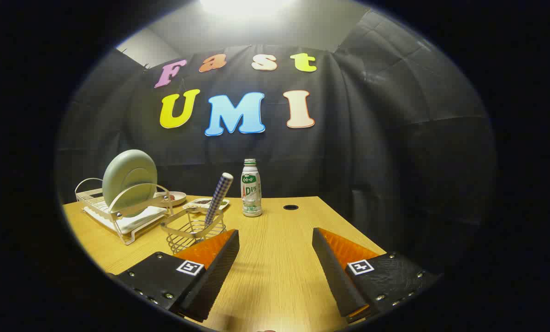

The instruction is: Take the plate from the dish rack, then take the spoon from the basket and place it into the plate.

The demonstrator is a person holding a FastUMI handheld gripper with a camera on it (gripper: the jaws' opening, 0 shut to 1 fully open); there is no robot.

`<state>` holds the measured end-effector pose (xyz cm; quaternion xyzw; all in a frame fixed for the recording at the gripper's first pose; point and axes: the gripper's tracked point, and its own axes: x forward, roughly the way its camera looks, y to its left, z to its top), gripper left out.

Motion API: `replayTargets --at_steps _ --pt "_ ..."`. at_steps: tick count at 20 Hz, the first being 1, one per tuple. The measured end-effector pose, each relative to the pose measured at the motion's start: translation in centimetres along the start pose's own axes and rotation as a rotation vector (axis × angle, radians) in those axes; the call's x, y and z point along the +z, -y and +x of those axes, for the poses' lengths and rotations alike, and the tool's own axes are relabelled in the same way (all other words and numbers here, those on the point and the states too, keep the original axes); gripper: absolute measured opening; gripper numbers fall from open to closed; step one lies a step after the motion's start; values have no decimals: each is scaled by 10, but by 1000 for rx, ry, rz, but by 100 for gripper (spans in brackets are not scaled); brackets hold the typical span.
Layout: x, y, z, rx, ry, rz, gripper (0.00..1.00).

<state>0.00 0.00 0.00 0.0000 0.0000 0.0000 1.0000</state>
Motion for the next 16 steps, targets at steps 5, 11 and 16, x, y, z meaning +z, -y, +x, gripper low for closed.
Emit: replayTargets --at_steps 5,11,16 --pt "40 29 41 -98 73 32 98" --pt "105 51 -14 -260 62 -66 98" --pt "144 10 -66 -292 3 -113 98"
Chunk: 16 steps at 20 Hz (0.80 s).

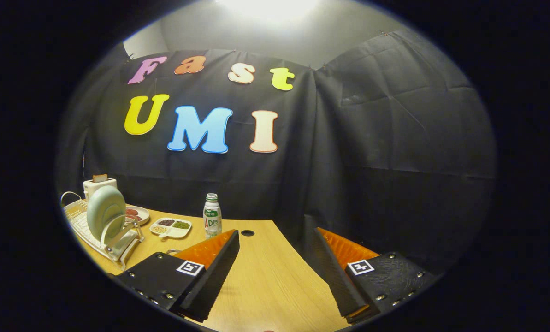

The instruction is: Take the plate from the dish rack, then take the spoon from the basket and place it into the plate.

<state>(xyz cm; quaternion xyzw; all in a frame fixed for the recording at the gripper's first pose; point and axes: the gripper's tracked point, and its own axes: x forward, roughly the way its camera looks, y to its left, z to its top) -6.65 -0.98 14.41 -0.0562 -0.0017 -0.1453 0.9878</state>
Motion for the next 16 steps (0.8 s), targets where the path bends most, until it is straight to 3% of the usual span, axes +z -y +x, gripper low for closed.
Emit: replayTargets --at_steps 7,16 --pt "53 -110 -56 115 -30 55 98" --pt "82 -258 -58 302 -42 120 98"
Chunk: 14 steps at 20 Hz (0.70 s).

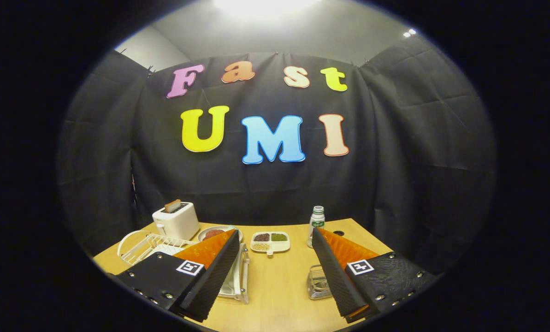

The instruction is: Take the plate from the dish rack, then take the spoon from the basket and place it into the plate.

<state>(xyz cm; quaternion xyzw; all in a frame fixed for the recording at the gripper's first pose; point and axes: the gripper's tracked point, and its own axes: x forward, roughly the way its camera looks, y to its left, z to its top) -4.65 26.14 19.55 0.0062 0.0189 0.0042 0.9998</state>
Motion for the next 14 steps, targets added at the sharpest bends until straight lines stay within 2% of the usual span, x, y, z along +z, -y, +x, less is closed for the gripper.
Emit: replayTargets --at_steps 4,10,12,14 --pt "-13 -34 31 23 -44 20 98" --pt "-73 -68 91 43 -247 64 97" --pt "-94 -75 109 39 -315 74 93" --pt "-112 -84 125 50 -364 93 93"
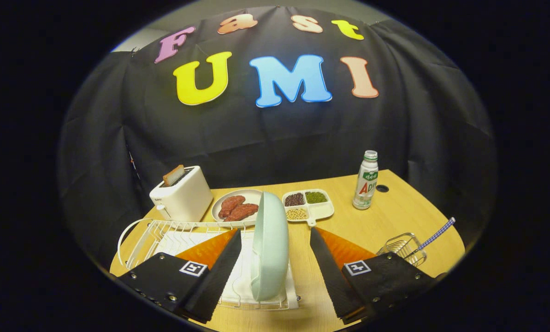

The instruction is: Take the plate from the dish rack, then take the spoon from the basket and place it into the plate.

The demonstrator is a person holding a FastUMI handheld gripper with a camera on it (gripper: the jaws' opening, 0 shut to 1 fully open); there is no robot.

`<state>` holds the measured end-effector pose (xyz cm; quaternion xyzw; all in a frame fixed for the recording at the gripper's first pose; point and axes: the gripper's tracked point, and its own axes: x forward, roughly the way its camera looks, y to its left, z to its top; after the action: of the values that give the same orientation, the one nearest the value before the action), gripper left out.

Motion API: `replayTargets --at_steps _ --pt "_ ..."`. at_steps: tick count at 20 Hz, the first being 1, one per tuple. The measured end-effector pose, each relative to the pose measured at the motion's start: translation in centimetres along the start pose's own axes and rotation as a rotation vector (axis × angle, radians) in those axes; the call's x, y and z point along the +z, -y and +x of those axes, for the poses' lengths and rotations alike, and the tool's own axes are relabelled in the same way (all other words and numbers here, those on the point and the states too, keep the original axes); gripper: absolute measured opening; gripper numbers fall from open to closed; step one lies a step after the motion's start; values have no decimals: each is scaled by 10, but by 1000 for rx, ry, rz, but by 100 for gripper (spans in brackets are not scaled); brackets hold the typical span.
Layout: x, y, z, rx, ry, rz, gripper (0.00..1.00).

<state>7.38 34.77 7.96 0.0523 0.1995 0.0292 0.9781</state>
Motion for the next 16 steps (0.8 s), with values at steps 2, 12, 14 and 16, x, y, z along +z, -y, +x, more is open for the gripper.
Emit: replayTargets --at_steps 2,12,14,16 --pt "-8 -2 18 2 -40 16 87" --pt "-26 11 47 -92 -139 38 34" --pt "-26 14 45 -139 -149 2 32" --pt "-23 13 44 -177 -148 -21 31"
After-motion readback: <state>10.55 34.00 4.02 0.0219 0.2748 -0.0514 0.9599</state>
